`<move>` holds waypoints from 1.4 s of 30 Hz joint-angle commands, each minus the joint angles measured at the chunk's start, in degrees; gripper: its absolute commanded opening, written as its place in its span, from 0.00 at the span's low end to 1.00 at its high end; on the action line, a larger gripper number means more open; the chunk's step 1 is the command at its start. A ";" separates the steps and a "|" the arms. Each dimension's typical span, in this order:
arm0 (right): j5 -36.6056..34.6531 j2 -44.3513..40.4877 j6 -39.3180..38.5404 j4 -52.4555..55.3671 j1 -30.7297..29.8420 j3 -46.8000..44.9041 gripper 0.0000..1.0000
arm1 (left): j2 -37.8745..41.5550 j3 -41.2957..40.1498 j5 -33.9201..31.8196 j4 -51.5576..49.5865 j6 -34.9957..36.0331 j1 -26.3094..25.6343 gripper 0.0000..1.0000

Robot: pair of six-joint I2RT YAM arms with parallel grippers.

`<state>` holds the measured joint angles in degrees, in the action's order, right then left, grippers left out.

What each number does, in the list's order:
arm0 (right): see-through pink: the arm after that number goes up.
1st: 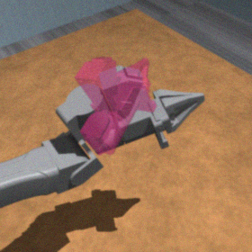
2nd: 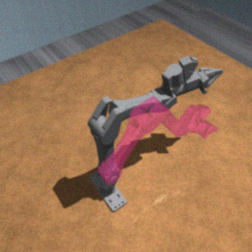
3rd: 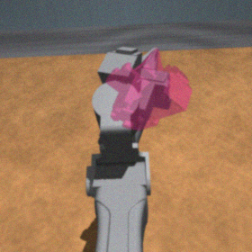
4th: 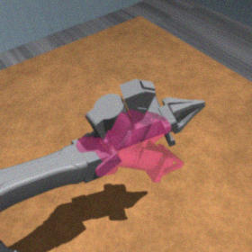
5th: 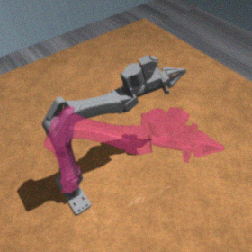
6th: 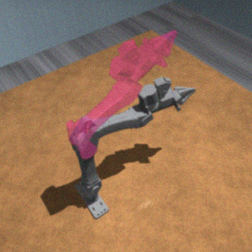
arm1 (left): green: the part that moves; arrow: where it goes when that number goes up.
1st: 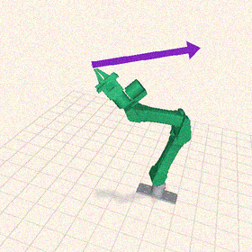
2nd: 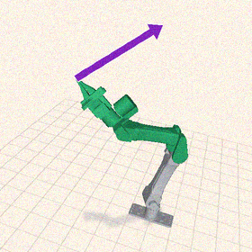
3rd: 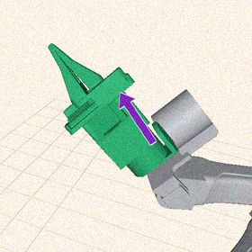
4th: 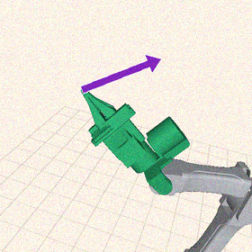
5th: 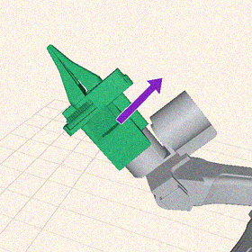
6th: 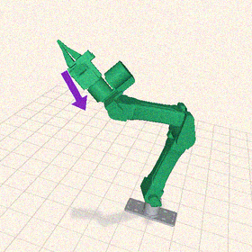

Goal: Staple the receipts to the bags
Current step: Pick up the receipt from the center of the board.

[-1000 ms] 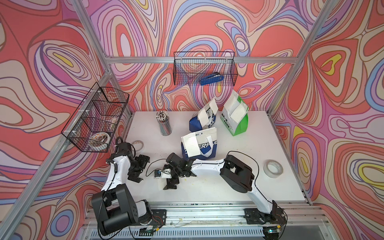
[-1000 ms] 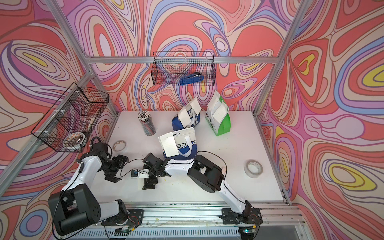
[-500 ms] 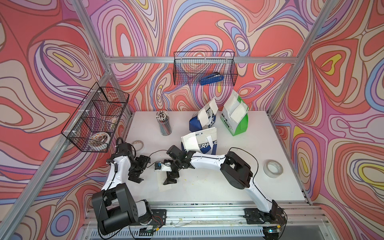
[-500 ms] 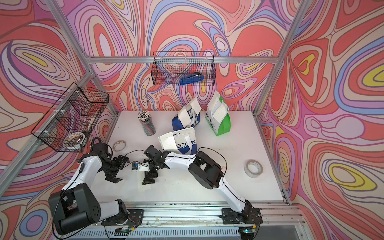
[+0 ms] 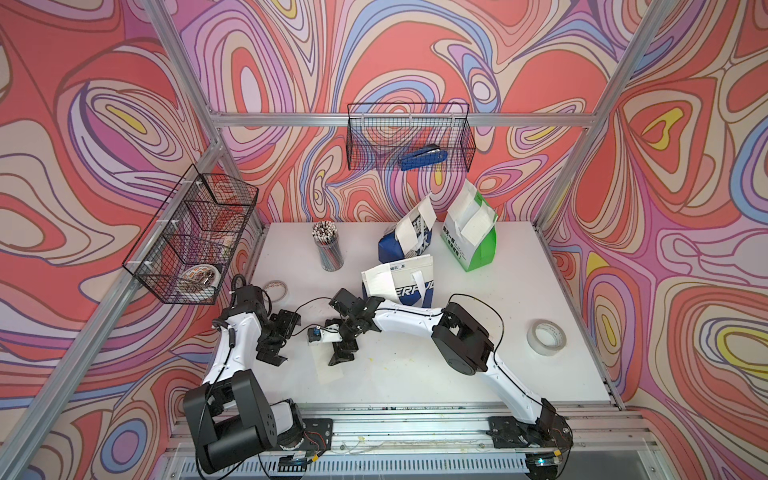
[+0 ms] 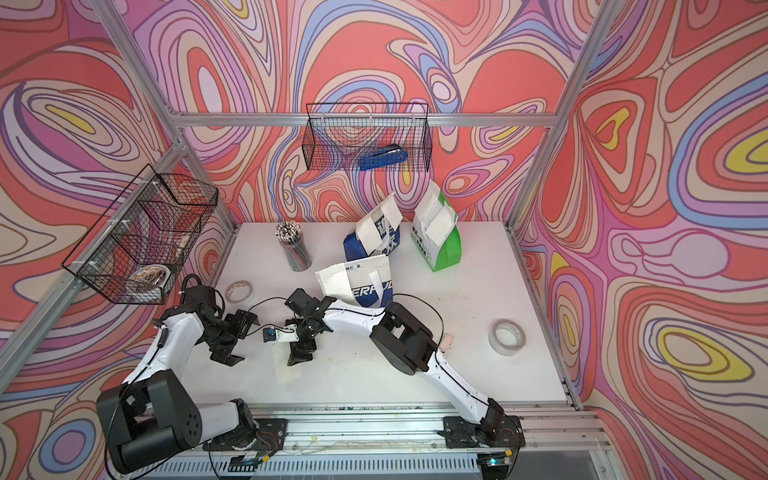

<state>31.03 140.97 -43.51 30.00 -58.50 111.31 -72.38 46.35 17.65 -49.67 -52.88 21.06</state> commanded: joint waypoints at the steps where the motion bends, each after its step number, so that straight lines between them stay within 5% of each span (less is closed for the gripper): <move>1: -9.07 3.65 -1.42 10.20 -0.56 -3.61 0.82 | 0.75 -0.12 -0.25 -1.06 -0.12 0.39 1.00; 8: -12.86 4.16 0.26 12.32 -0.92 -3.93 0.51 | 0.74 -1.08 1.41 -0.08 -0.12 0.39 1.00; 13: -10.08 -4.25 2.78 3.09 -0.91 -9.07 0.35 | 1.34 0.53 3.31 -0.88 3.40 0.39 1.00; 20: -4.93 -18.42 8.47 -18.35 -0.94 -22.62 0.36 | 4.00 5.59 8.24 -9.05 15.73 0.39 0.91; 26: -3.20 -17.54 9.20 -20.86 -0.92 -22.76 0.36 | 8.71 -2.23 21.64 -2.63 5.96 0.30 0.81; 42: 0.20 -15.72 13.64 -24.12 -0.93 -21.14 0.35 | 6.42 -5.68 23.98 2.62 3.25 0.13 0.58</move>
<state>29.28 124.33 -31.86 7.57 -59.44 89.03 -65.32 41.78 40.42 -48.49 -48.27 21.06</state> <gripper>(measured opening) 0.354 0.581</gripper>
